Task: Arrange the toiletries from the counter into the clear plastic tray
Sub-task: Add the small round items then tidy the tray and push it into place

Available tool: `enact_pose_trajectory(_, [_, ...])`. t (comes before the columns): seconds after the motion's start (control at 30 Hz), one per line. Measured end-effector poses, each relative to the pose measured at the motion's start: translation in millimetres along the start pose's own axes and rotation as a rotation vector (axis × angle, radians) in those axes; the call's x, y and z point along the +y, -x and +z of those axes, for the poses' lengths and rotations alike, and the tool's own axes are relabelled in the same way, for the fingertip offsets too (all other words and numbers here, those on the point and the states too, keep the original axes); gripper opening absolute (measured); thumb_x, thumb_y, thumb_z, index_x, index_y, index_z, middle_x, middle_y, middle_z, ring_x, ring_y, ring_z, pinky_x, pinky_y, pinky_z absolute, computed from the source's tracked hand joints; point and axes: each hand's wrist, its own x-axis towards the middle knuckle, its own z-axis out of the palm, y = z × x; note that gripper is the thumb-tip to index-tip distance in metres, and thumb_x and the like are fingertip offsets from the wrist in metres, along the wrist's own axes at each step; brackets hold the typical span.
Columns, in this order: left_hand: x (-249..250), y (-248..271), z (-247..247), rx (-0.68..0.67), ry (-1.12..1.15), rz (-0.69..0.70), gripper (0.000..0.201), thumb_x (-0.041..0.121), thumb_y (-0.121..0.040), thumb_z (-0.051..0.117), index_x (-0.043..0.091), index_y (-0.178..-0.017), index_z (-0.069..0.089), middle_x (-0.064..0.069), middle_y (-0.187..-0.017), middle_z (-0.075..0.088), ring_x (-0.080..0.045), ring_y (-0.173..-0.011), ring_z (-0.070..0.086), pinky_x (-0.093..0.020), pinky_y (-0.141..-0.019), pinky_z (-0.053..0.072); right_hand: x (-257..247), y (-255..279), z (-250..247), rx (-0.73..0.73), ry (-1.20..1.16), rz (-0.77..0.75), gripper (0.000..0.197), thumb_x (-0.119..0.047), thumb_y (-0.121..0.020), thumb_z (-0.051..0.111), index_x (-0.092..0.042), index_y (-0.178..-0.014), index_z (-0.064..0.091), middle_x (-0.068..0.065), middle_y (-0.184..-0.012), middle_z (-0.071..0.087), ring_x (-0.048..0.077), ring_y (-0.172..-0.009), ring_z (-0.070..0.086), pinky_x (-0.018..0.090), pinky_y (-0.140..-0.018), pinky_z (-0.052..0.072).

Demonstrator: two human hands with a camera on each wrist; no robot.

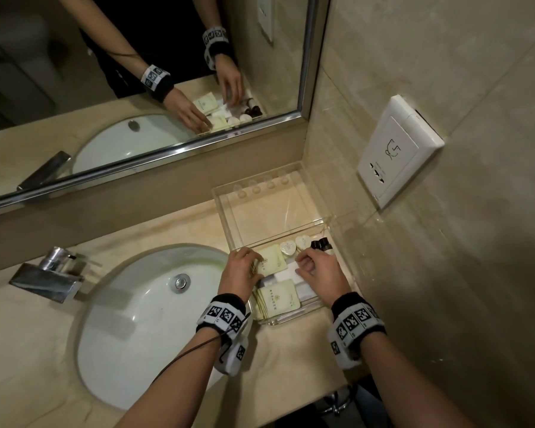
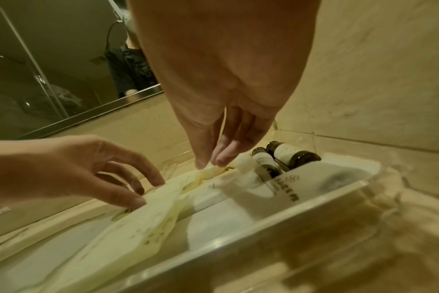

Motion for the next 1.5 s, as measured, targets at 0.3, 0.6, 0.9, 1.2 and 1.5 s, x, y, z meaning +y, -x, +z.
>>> enact_pose_trajectory(0.3, [2,41,-1,-0.194,0.002,0.1,0.05,0.033,-0.068,0.081,0.021,-0.112,0.062,0.002,-0.111,0.06,-0.014,-0.102,0.052,-0.024,-0.089,0.044,-11,31,8,-0.129,0.134,0.277,0.029,-0.043,-0.075,0.078,-0.025,-0.089,0.06,-0.009,-0.08,0.068,0.009,-0.074,0.065,0.027,-0.064,0.051])
enact_pose_trajectory(0.6, [4,60,10,-0.204,-0.059,0.084,0.054,0.026,-0.074,0.077,0.019,-0.121,0.052,-0.002,-0.126,0.052,-0.019,-0.116,0.048,-0.029,-0.097,0.043,-19,35,23,-0.067,0.011,0.374,0.03,-0.023,-0.074,0.082,-0.019,-0.091,0.057,-0.002,-0.081,0.068,0.015,-0.08,0.065,0.031,-0.074,0.053])
enact_pose_trajectory(0.9, [25,50,15,-0.104,-0.059,0.179,0.043,0.032,-0.083,0.068,0.019,-0.122,0.056,0.0,-0.127,0.052,-0.017,-0.116,0.046,-0.034,-0.098,0.046,0,24,-7,0.19,0.108,0.454,0.027,-0.029,-0.086,0.071,-0.012,-0.097,0.053,0.005,-0.093,0.067,0.026,-0.084,0.065,0.033,-0.071,0.051])
enact_pose_trajectory(1.2, [60,34,27,-0.128,-0.139,0.239,0.038,0.032,-0.092,0.055,0.015,-0.127,0.055,-0.002,-0.134,0.05,-0.021,-0.121,0.045,-0.038,-0.1,0.045,6,16,-15,0.257,0.163,0.395,0.003,-0.018,-0.092,0.06,-0.019,-0.09,0.059,0.004,-0.091,0.066,0.023,-0.076,0.06,0.026,-0.065,0.043])
enact_pose_trajectory(1.5, [95,11,45,-0.234,-0.198,0.273,0.038,0.026,-0.095,0.049,0.014,-0.131,0.052,-0.006,-0.138,0.049,-0.025,-0.128,0.04,-0.038,-0.105,0.04,18,-7,-14,0.11,0.2,0.207,0.021,-0.016,-0.091,0.061,-0.033,-0.101,0.067,-0.002,-0.111,0.054,0.019,-0.088,0.061,0.035,-0.073,0.056])
